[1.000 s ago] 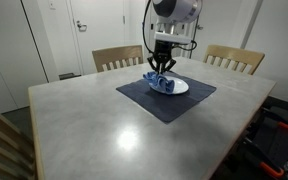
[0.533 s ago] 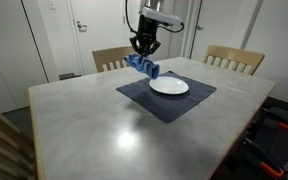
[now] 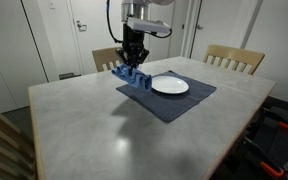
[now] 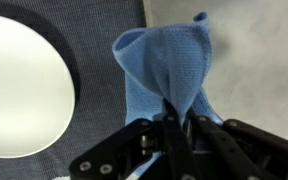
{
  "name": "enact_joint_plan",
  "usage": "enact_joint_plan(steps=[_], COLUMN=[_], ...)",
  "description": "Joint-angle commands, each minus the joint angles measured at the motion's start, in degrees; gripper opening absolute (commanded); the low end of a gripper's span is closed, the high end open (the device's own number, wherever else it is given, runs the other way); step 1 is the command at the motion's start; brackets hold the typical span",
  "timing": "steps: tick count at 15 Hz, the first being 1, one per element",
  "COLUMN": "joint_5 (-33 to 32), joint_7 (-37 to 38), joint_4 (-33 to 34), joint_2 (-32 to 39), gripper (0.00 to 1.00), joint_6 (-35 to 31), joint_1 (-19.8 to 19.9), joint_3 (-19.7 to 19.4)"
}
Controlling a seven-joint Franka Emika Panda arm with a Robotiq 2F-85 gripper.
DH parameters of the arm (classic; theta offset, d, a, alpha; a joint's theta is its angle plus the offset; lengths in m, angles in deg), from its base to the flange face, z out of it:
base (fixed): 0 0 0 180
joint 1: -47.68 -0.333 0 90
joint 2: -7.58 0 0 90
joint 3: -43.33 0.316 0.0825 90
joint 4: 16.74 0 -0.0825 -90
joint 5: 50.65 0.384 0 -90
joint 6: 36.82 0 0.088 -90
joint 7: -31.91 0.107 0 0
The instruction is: Use the blue towel to wipe the white plate then put the blue towel on the table
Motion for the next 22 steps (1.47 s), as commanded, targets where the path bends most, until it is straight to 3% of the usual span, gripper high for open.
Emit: enact_joint_plan(steps=[1, 6, 13, 18, 19, 20, 22], joint_5=[-1.1, 0.1, -4.2, -4.2, -4.1, -3.9, -4.0], joint_7=[1.7, -0.4, 5.9, 5.2, 5.1, 5.0, 5.4], joint_4=[2.1, 3.4, 6.2, 7.4, 7.6, 7.8, 7.3], joint_2=[3.4, 7.0, 11.0, 13.4, 13.5, 13.6, 12.5], gripper=[0.03, 0.03, 0.03, 0.03, 0.35, 0.36, 0.48], joint_6=[-1.7, -2.9, -3.1, -2.3, -2.3, -2.2, -2.3], joint_1=[0.0, -0.1, -3.7, -4.7, -4.9, -4.9, -4.8], joint_3=[-1.6, -0.6, -4.4, -3.6, -3.7, -3.7, -4.3])
